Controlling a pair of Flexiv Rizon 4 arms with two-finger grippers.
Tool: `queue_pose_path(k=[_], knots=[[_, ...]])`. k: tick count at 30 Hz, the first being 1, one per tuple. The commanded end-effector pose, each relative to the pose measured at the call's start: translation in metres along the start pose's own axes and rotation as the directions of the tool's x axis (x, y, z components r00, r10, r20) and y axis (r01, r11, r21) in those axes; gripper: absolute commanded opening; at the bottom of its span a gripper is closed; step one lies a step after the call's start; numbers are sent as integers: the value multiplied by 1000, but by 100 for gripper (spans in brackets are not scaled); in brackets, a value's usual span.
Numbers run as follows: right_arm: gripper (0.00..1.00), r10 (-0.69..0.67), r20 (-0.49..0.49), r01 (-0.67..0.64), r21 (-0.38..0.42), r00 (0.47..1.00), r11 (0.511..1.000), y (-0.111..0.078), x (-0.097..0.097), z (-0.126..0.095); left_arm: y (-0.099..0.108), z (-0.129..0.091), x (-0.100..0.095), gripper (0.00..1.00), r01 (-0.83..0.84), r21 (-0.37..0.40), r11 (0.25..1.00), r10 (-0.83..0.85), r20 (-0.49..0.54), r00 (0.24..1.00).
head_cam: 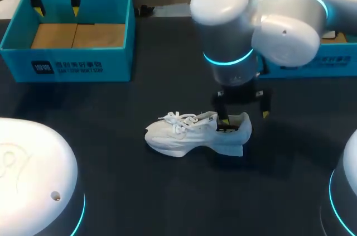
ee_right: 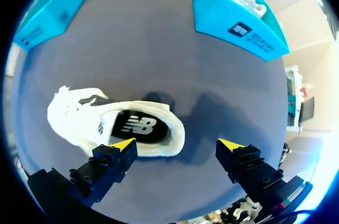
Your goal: Take the shoe out of the shoebox, open the shoe tongue, remove and reinsert the insole, then place the shoe into the shoebox
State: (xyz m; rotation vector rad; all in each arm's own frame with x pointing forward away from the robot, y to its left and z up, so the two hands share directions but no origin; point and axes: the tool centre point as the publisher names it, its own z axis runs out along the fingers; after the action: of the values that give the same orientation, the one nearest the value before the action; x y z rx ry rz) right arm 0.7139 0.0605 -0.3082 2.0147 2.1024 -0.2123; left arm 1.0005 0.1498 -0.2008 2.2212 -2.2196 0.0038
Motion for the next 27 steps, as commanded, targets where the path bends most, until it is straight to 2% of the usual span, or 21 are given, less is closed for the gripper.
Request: queue_pose_path(k=[1, 4, 10, 13, 17, 20, 25, 27], knots=[[100, -75, -76, 74, -25, 994, 997, -2, -11, -18, 0, 0, 0, 100, 0, 0, 1000, 0, 1, 1000], [100, -203, -94, 198, -60, 975, 978, -1, -6, -30, 0, 0, 0, 100, 0, 0, 1000, 0, 1, 1000], [100, -432, -77, 421, -128, 899, 898, 2, -4, -51, 0, 0, 0, 100, 0, 0, 1000, 0, 1, 1000], [100, -538, -32, 527, -155, 843, 835, 3, -10, -60, 0, 0, 0, 100, 0, 0, 1000, 0, 1, 1000], [100, -699, -58, 675, -215, 713, 706, 0, -15, -74, 0, 0, 0, 100, 0, 0, 1000, 0, 1, 1000], [100, -786, -21, 770, -187, 618, 610, 0, -17, -79, 0, 0, 0, 100, 0, 0, 1000, 0, 1, 1000], [100, -854, 3, 841, -171, 521, 513, 2, -19, -89, 0, 0, 0, 100, 0, 0, 1000, 0, 1, 1000], [100, -862, 1, 850, -164, 508, 501, 3, -20, -90, 0, 0, 0, 100, 0, 0, 1000, 0, 1, 1000]])
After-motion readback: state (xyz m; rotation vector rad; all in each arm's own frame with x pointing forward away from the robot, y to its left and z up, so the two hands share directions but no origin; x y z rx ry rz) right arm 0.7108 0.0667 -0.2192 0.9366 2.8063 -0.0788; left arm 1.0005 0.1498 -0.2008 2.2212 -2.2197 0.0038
